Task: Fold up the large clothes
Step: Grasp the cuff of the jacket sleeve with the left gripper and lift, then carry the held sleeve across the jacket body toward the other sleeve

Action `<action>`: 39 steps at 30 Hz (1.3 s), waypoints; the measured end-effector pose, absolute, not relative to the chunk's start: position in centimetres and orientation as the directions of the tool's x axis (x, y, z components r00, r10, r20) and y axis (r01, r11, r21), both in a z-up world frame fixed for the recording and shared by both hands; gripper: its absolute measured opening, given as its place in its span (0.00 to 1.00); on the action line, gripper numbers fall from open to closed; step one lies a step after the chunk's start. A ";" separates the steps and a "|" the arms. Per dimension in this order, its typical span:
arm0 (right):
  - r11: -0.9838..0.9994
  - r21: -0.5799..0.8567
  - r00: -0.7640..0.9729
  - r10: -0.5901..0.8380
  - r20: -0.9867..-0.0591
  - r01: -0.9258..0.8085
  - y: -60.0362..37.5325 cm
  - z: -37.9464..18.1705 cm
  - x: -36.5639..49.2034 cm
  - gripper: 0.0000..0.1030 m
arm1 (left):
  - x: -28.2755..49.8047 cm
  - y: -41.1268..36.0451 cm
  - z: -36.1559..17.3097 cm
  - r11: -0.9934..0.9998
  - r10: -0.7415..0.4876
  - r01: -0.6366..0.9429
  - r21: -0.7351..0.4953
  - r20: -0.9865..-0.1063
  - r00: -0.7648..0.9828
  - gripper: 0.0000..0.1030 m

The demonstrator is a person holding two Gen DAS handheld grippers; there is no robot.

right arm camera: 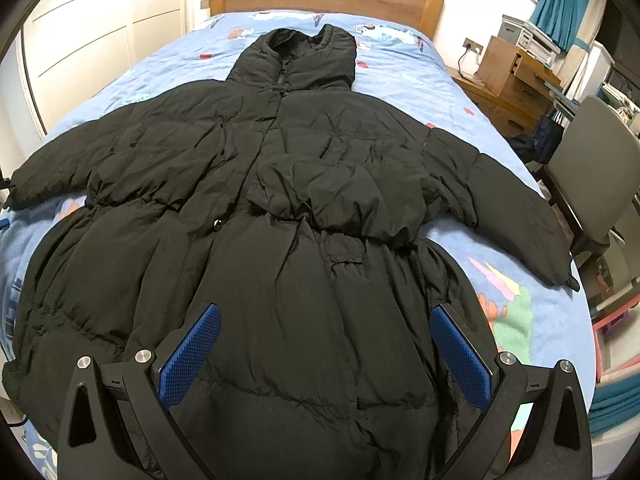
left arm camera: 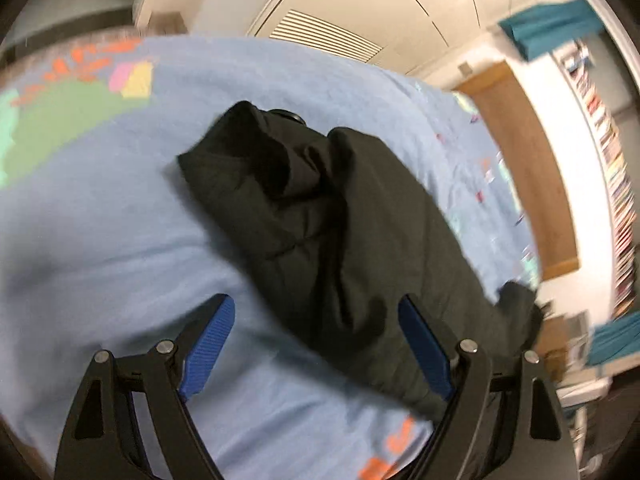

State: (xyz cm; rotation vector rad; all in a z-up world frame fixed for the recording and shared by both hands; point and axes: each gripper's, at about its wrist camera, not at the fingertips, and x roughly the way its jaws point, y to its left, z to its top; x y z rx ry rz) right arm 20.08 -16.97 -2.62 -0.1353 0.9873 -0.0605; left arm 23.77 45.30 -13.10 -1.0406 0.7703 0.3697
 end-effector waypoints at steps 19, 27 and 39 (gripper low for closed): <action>0.992 -0.121 0.615 -0.117 -0.780 0.035 -19.9 0.0 17.5 0.99 | 29.8 37.0 -1.9 0.687 -0.110 -0.402 -0.606 -0.633 0.766 0.07; 0.994 -0.067 0.650 -0.107 -0.753 0.086 -23.7 1.0 15.2 1.00 | 31.9 24.3 6.4 0.801 -0.242 -0.161 -0.576 -0.558 0.794 0.07; 0.978 -0.012 0.656 -0.148 -0.740 0.207 -30.7 0.4 12.2 1.00 | 35.5 4.1 4.6 0.897 -0.364 0.045 -0.440 -0.677 0.640 0.07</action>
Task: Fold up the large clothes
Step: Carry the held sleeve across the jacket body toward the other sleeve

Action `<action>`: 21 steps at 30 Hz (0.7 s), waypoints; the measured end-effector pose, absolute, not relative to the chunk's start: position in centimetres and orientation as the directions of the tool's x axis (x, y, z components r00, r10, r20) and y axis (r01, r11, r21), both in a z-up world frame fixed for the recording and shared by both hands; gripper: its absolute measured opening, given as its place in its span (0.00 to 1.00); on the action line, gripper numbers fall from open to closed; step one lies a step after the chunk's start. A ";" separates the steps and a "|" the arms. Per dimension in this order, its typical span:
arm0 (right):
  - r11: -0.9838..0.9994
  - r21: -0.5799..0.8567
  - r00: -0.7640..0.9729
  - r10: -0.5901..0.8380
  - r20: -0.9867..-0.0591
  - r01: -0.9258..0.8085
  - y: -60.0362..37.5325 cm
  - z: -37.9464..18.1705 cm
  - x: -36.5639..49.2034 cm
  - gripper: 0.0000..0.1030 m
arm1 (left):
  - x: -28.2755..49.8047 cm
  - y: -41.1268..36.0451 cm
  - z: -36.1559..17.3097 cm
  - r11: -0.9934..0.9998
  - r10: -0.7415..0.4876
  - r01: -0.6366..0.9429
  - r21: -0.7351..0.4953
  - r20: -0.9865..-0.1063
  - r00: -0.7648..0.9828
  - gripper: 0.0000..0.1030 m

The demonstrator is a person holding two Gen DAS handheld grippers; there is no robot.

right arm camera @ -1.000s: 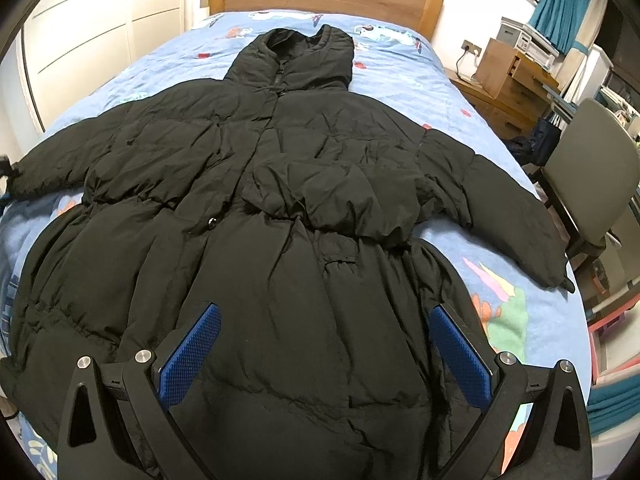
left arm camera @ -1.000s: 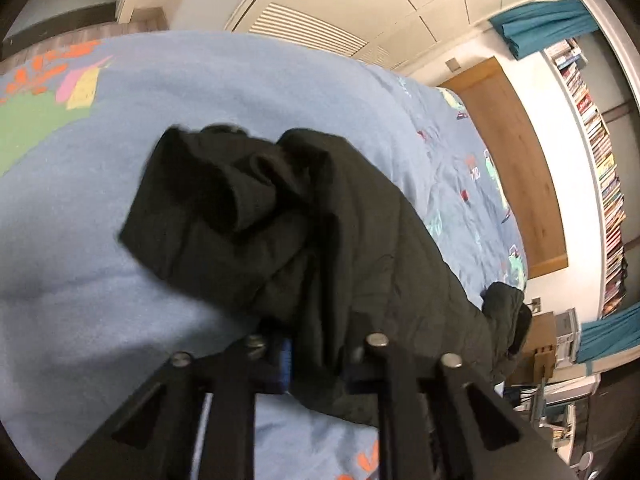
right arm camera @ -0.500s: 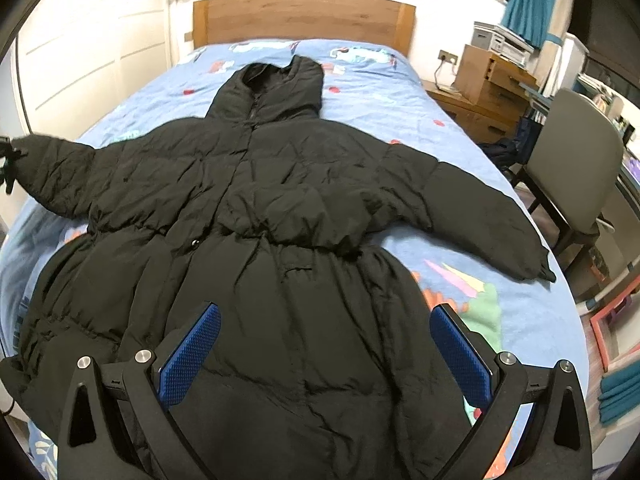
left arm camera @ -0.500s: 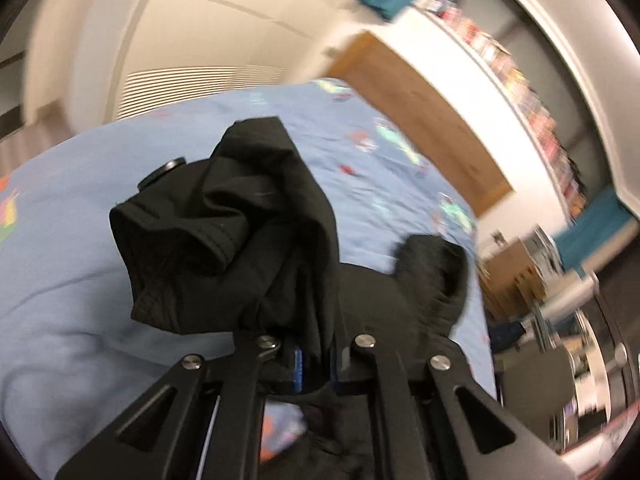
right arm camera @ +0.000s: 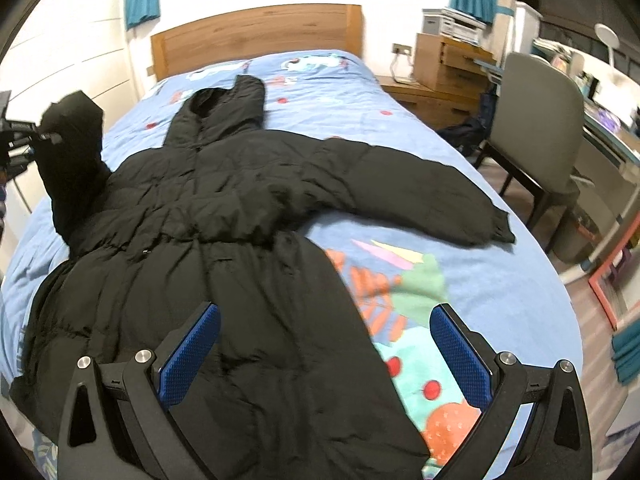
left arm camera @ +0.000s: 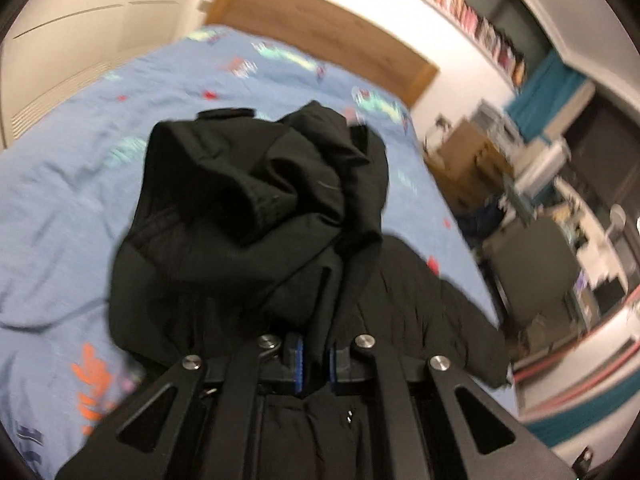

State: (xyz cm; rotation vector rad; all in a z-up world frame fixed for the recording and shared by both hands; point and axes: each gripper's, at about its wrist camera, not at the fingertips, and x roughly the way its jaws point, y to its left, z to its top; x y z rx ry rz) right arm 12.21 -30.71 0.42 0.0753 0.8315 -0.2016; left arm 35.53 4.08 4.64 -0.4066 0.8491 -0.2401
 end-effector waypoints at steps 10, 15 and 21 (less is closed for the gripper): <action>0.965 0.009 0.625 -0.163 -0.763 0.263 -34.4 -1.3 11.5 1.00 | 35.7 -4.9 -5.6 0.942 -0.319 0.065 -0.329 -0.819 0.477 0.12; 0.960 0.014 0.620 -0.168 -0.767 0.278 -35.4 -1.7 11.4 0.99 | 35.3 -5.6 -7.1 0.938 -0.342 0.108 -0.330 -0.827 0.446 0.32; 0.965 0.016 0.627 -0.159 -0.763 0.263 -34.6 -1.5 11.5 1.00 | 33.5 -6.6 -5.0 0.917 -0.398 0.219 -0.334 -0.809 0.432 0.43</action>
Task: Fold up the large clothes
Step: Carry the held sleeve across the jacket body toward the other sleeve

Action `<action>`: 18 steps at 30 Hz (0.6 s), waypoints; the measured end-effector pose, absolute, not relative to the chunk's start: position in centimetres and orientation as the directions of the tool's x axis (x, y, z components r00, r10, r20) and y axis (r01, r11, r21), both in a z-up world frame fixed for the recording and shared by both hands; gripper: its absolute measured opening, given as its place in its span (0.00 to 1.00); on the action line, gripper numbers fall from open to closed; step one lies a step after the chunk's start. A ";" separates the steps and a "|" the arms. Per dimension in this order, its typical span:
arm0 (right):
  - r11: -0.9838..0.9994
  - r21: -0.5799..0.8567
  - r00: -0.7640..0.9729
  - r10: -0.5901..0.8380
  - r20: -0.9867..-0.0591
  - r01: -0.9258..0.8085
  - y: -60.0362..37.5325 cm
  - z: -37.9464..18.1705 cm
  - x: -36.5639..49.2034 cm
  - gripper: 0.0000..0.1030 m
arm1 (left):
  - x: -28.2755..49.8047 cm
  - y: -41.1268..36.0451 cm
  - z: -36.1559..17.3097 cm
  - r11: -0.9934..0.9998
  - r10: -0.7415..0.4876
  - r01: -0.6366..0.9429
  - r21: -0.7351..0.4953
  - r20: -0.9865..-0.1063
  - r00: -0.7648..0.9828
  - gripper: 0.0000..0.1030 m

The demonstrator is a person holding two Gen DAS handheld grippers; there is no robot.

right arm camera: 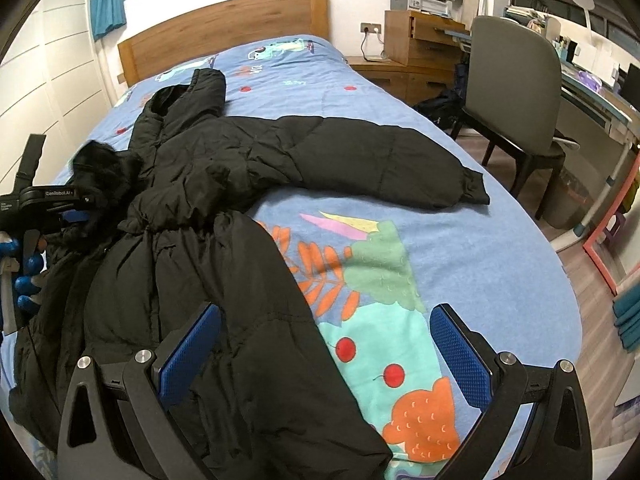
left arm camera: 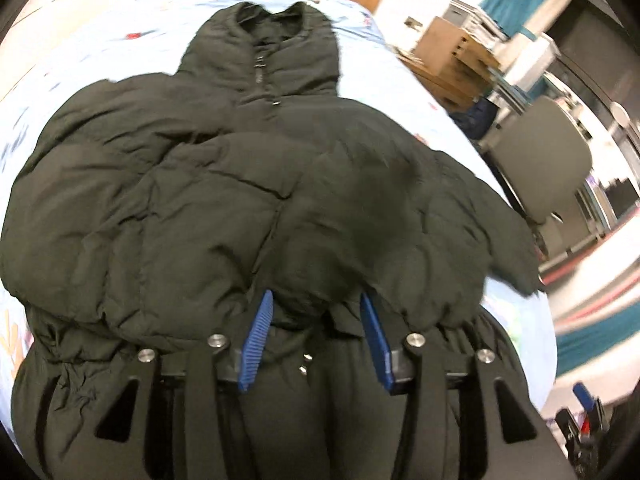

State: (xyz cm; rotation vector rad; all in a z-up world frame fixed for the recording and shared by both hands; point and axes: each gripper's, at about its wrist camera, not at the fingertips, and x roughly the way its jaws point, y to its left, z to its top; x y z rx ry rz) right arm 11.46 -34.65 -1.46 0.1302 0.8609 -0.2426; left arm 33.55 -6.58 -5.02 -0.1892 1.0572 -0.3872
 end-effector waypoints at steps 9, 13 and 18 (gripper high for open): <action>0.979 0.004 0.651 -0.132 -0.747 0.203 -32.1 -0.3 12.4 1.00 | 31.3 -2.6 -1.2 0.914 -0.406 0.230 -0.335 -0.765 0.500 0.43; 0.984 0.006 0.654 -0.114 -0.747 0.179 -31.2 -0.4 13.1 1.00 | 31.1 0.3 -0.5 0.939 -0.344 0.187 -0.289 -0.769 0.539 0.43; 0.980 0.035 0.637 -0.101 -0.765 0.198 -31.7 -1.5 14.0 1.00 | 30.8 1.8 -1.0 0.953 -0.301 0.144 -0.267 -0.777 0.553 0.43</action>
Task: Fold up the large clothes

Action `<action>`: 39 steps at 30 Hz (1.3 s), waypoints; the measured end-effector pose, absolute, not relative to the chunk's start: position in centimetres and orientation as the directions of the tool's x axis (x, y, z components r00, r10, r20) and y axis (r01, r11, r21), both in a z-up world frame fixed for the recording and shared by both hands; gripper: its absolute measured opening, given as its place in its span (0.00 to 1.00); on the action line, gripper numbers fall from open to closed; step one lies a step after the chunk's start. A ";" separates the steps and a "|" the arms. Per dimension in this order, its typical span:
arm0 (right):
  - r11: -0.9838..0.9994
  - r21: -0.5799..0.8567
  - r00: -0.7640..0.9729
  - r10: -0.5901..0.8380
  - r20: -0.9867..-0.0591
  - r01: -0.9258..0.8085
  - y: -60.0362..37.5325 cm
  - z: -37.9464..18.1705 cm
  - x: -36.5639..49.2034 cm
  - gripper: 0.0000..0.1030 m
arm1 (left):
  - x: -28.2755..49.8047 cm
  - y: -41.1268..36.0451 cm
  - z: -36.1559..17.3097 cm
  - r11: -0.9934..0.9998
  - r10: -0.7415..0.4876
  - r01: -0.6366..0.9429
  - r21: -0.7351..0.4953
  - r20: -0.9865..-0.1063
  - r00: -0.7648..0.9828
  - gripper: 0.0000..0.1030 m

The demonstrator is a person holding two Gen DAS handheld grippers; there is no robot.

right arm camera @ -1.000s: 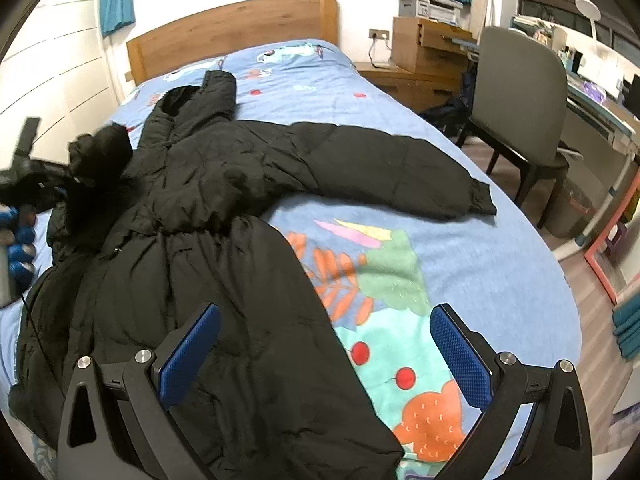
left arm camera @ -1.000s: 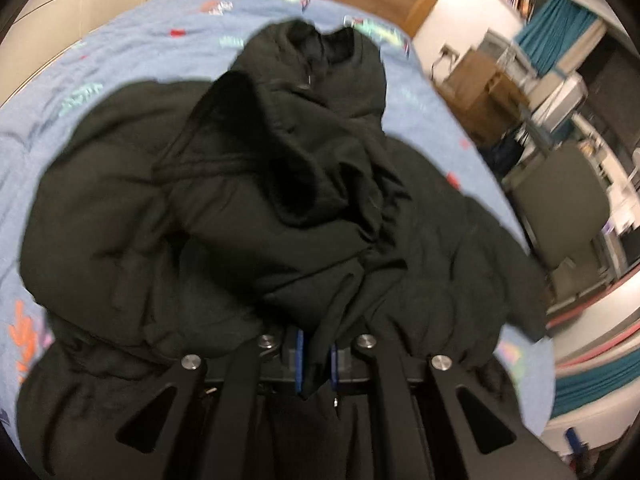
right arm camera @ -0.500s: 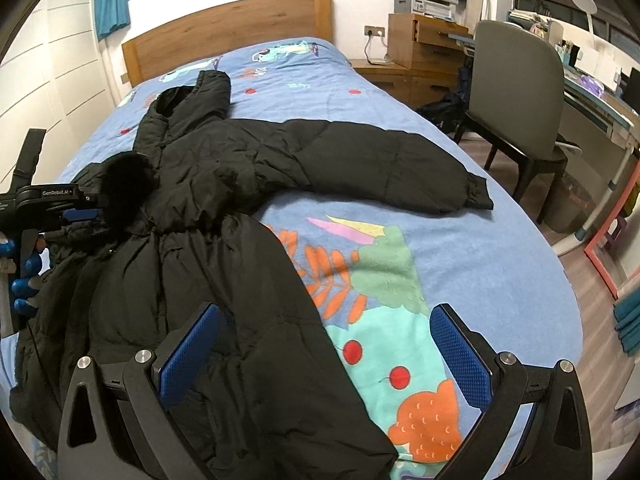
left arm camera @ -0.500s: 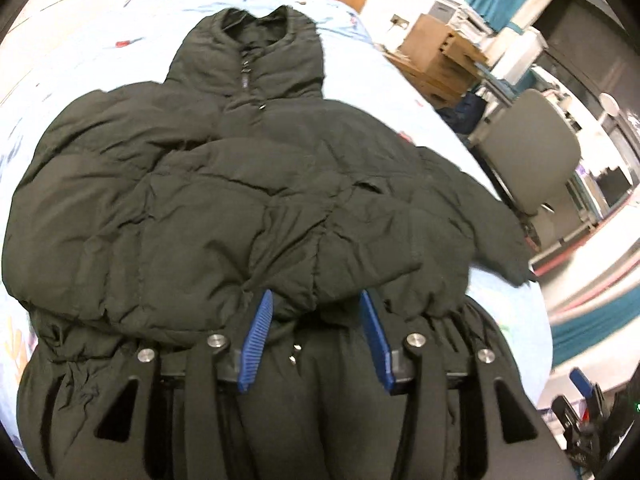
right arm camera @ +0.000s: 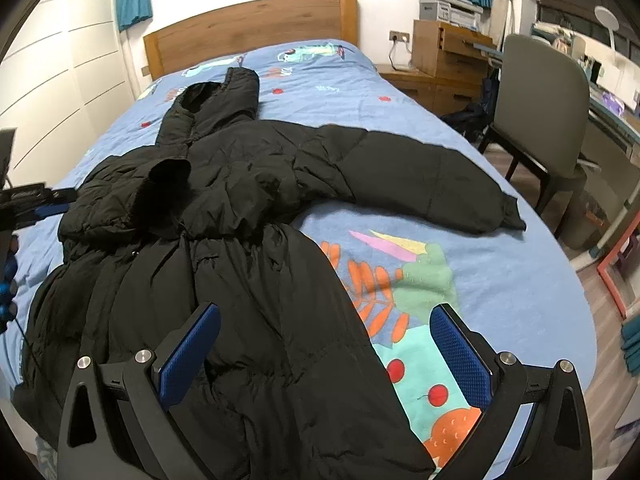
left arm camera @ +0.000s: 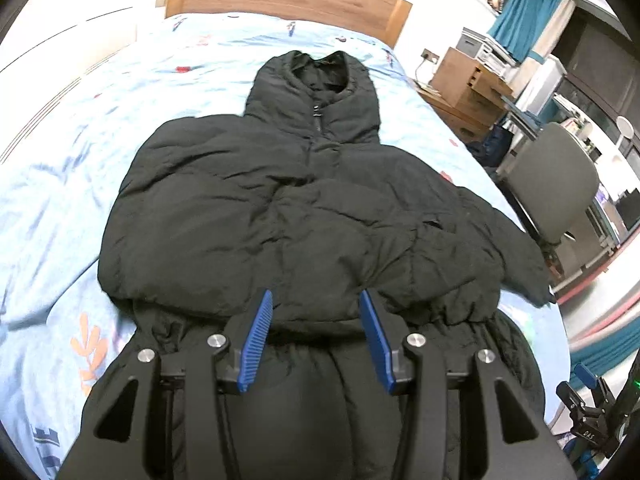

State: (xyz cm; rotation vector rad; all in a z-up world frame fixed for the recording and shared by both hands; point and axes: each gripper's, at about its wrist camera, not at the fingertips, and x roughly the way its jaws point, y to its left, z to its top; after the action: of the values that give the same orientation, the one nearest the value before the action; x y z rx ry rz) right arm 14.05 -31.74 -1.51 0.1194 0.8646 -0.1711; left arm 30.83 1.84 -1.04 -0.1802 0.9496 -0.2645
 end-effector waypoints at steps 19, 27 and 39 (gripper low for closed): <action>0.999 0.041 0.673 0.029 -0.739 0.001 -27.8 -0.6 22.4 1.00 | 37.4 8.9 -2.3 0.977 -0.075 -0.108 -0.182 -0.775 0.628 0.43; 0.958 0.069 0.686 0.250 -0.683 -0.279 -15.6 1.5 31.3 1.00 | 40.5 12.8 -3.2 0.976 -0.053 -0.130 -0.172 -0.773 0.632 0.43; 0.945 0.005 0.602 0.212 -0.770 -0.326 -9.6 -6.0 39.0 0.99 | 40.1 11.6 -9.3 0.989 -0.100 -0.026 -0.143 -0.801 0.590 0.43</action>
State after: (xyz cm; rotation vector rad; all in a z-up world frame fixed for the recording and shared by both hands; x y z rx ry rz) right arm 39.02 -9.56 -6.02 -0.1414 0.8717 0.3130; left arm 40.08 11.60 -9.32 -0.1445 0.9400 -0.0434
